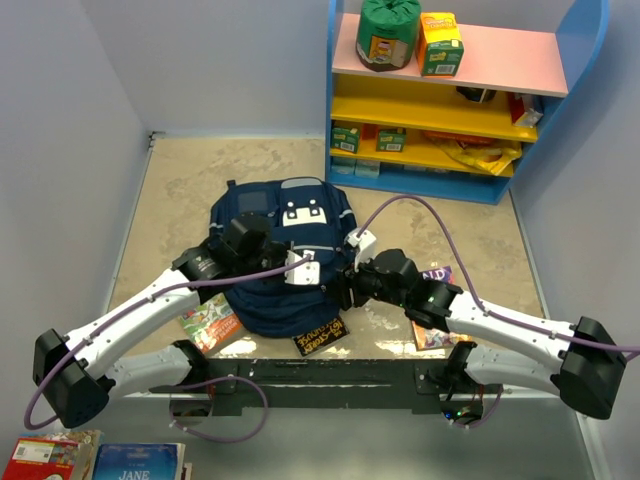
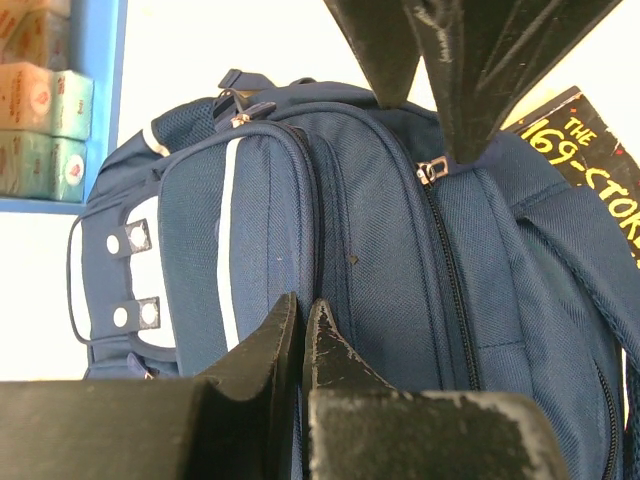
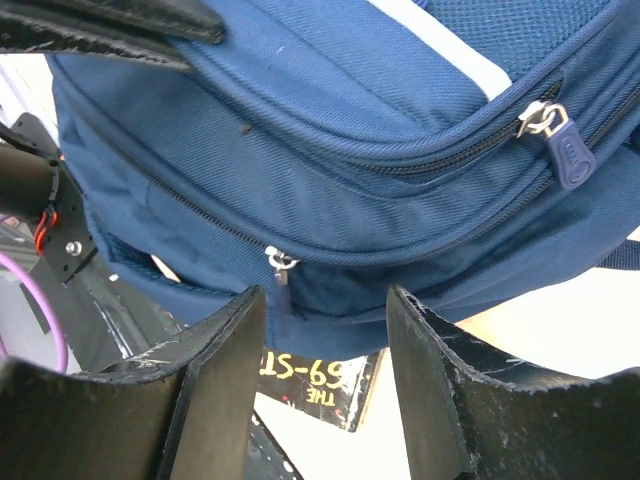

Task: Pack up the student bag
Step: Zip the student bag at the center of the board.

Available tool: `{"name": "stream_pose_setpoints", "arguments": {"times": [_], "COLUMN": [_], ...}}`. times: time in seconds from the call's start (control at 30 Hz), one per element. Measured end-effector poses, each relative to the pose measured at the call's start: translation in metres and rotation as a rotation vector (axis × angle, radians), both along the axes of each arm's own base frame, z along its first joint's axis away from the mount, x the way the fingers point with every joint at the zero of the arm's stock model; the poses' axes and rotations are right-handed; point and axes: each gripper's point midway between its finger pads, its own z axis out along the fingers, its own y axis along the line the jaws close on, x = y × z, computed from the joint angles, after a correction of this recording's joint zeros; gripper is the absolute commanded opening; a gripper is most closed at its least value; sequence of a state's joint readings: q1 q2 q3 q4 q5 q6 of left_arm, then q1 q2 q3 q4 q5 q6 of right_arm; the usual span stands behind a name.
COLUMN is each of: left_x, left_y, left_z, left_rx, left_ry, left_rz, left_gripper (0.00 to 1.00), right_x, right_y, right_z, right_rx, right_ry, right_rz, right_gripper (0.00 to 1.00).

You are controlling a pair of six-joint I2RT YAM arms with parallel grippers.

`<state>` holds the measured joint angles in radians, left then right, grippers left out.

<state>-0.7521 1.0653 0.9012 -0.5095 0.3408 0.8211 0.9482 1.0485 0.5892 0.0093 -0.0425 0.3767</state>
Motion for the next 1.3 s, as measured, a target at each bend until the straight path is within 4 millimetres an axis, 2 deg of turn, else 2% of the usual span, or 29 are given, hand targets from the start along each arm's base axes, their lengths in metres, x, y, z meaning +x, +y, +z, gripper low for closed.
{"name": "stream_pose_setpoints", "arguments": {"times": [0.37,0.63,0.83,1.1,1.23,1.3], "left_x": [-0.001,0.001,0.002,0.005,0.007,0.008], "left_y": [0.003,0.008,0.008,0.007,0.007,0.006], "left_z": [-0.003,-0.004,-0.004,-0.005,-0.003,-0.002], "left_rx": [-0.001,-0.005,-0.008,-0.013,-0.019,-0.023], "left_ry": [0.002,-0.002,-0.005,-0.015,-0.025,-0.029], "left_rz": [0.003,0.019,0.022,0.027,0.03,0.031], "left_gripper": [0.0,0.0,0.0,0.0,0.0,0.0], "right_x": [-0.001,0.003,0.003,0.003,0.002,0.004], "right_y": [0.001,0.013,0.017,0.021,0.018,0.013], "right_z": [-0.008,-0.019,-0.027,-0.022,-0.014,-0.014], "right_rx": [0.008,0.014,0.003,0.031,0.042,0.03], "right_ry": [0.006,0.017,0.031,0.035,0.023,0.019], "right_rz": [0.003,0.022,0.002,-0.018,-0.031,-0.054], "right_gripper": [0.53,0.49,0.38,0.07,0.0,0.0]}}
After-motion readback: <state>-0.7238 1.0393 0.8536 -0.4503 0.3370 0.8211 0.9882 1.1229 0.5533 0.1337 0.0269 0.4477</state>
